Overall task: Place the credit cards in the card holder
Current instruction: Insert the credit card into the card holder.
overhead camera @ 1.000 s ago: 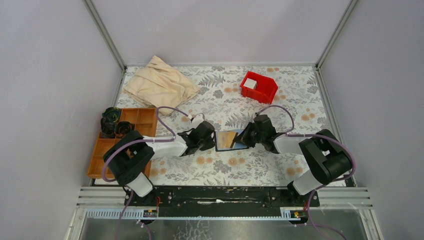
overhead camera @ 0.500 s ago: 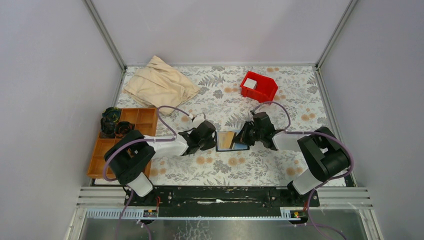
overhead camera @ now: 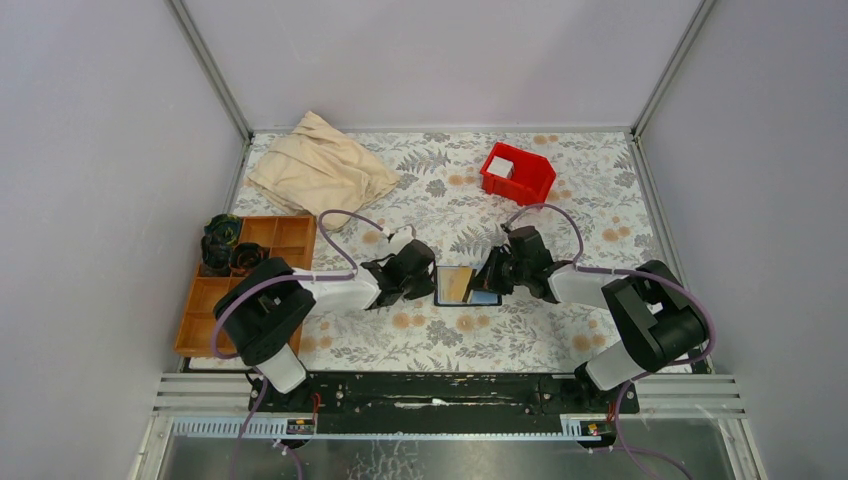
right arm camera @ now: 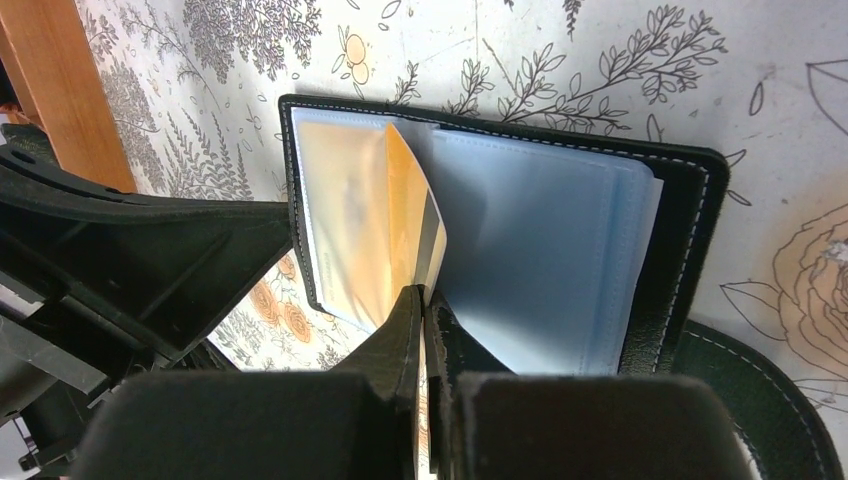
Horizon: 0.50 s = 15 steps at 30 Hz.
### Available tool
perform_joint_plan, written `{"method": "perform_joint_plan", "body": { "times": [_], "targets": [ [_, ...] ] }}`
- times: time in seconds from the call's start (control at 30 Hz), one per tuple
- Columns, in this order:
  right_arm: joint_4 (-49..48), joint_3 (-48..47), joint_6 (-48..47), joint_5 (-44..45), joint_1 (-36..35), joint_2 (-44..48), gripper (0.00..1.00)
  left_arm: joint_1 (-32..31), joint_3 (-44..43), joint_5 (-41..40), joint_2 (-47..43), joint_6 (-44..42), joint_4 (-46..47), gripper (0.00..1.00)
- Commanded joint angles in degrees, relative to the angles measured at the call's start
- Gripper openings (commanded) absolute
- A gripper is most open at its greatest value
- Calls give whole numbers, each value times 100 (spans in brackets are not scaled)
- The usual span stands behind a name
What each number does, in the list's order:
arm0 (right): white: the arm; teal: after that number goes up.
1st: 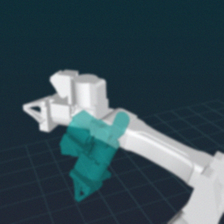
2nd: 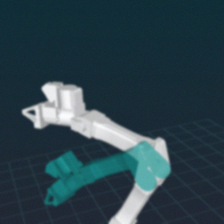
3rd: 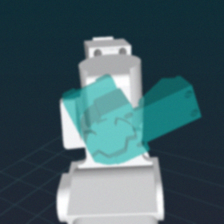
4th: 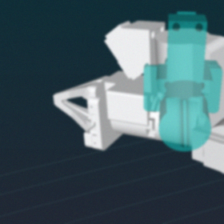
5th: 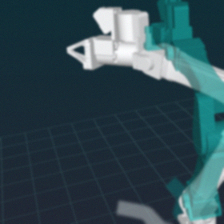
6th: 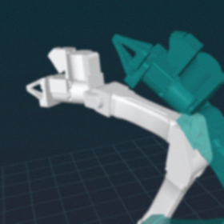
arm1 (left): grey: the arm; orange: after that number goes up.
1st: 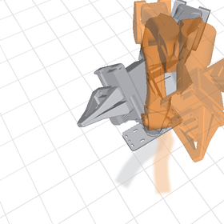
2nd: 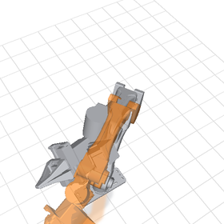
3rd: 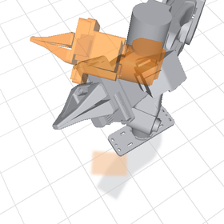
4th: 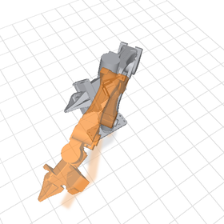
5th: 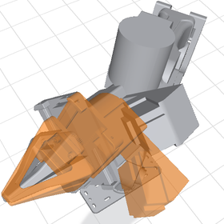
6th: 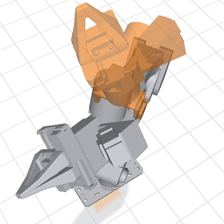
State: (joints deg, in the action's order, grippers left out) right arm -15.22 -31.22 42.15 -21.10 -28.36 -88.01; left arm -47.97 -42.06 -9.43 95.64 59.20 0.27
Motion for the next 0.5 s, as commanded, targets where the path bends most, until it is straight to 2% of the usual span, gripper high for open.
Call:
{"method": "perform_joint_plan", "body": {
  "times": [0.0, 0.47],
  "targets": [
    [999, 239, -421, -421, -97, -92, 0, -161, 435, 367, 871, -222, -1495, 0],
    [1497, 182, -796, -535, 151, -79, 0, -163, 377, 329, 1038, -242, -1471, 0]
  ]
}}
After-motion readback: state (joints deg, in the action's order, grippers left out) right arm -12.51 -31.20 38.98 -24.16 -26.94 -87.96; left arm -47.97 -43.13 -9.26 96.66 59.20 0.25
